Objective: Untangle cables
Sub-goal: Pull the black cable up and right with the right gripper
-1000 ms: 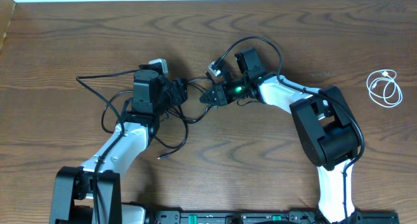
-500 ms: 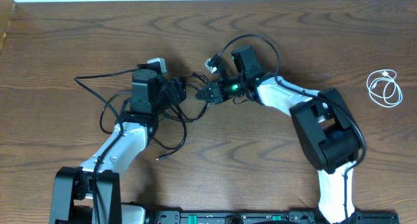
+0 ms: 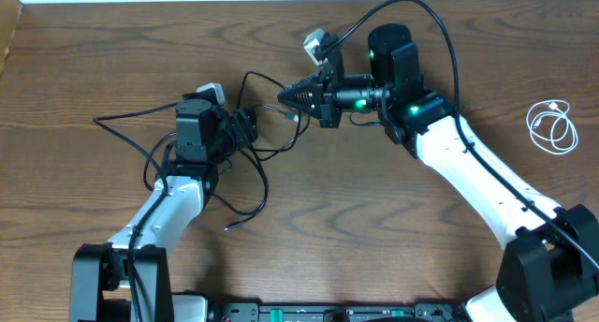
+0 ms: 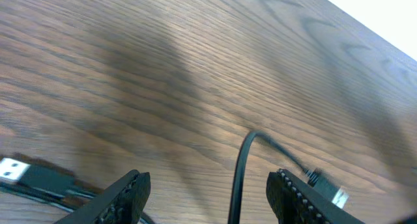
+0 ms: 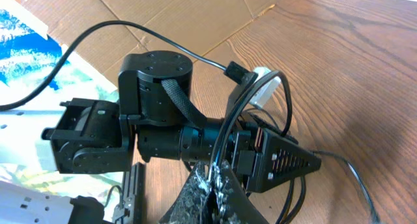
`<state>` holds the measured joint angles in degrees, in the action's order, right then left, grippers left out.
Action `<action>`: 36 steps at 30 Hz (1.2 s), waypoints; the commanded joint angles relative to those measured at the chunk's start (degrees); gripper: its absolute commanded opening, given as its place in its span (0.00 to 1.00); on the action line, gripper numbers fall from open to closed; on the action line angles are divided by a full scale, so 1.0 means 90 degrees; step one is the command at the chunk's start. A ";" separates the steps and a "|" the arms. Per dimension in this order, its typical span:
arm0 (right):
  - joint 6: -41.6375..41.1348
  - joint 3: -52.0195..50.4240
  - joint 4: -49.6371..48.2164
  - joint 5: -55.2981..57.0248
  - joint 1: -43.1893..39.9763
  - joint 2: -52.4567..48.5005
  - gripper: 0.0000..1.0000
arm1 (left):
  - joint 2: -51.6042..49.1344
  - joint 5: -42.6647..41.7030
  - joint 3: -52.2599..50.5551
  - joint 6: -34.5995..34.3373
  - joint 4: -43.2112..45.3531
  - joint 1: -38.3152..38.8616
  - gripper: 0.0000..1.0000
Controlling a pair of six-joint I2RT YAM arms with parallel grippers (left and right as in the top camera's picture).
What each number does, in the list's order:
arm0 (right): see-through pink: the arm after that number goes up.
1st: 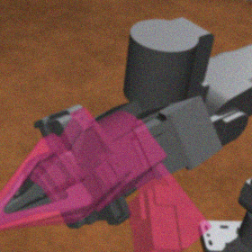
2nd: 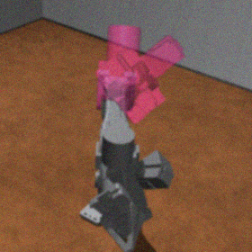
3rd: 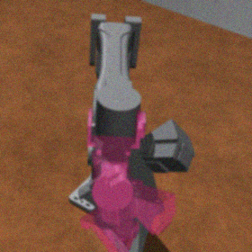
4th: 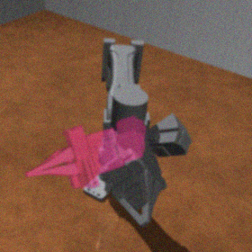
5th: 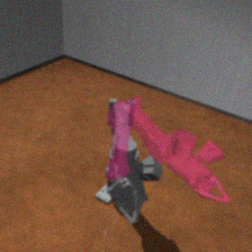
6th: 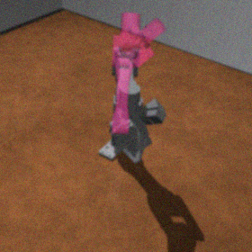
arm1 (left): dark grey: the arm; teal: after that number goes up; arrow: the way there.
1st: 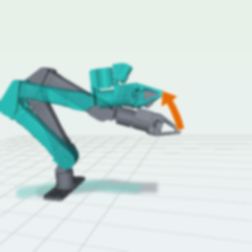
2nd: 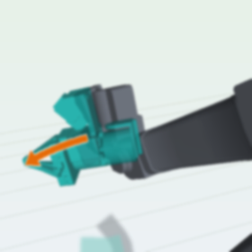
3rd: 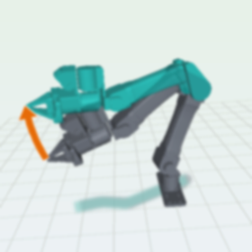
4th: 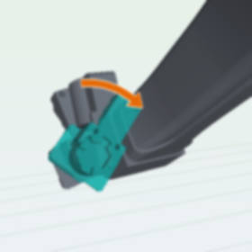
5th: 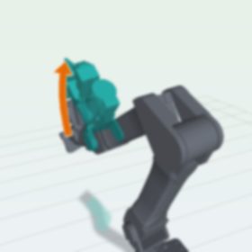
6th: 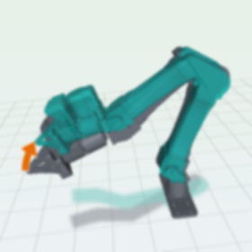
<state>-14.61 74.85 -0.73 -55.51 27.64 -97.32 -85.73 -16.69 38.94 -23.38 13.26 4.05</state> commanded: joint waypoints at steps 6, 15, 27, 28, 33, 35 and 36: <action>0.0223 0.0015 -0.0078 -0.0012 -0.0087 0.0039 0.01 | 0.0102 -0.0911 0.0104 0.0151 0.0180 -0.0022 0.36; 0.0199 0.0015 -0.0500 -0.0012 -0.0447 0.0372 0.01 | 0.0095 -0.0036 0.0104 0.0204 -0.0036 -0.0022 0.33; 0.0197 0.0015 -0.0481 -0.0017 -0.0988 0.1549 0.01 | 0.0095 -0.0034 0.0104 0.0204 -0.0036 -0.0022 0.38; 0.0199 0.0015 -0.0466 -0.0017 -0.1003 0.1625 0.01 | 0.0095 -0.0034 0.0104 0.0204 -0.0036 -0.0022 0.38; 0.0199 0.0015 -0.0410 -0.0015 -0.1044 0.1899 0.01 | 0.0095 -0.0036 0.0104 0.0204 -0.0036 -0.0022 0.38; 0.0199 0.0015 -0.0393 -0.0015 -0.1044 0.1916 0.01 | 0.0095 -0.0036 0.0104 0.0204 -0.0034 -0.0022 0.38; 0.0199 0.0015 -0.0389 -0.0015 -0.1044 0.1921 0.01 | 0.0095 -0.0036 0.0104 0.0204 -0.0036 -0.0022 0.39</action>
<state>-13.54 74.83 -4.45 -55.55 18.65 -80.93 -85.71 -17.76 38.94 -22.44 13.08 4.12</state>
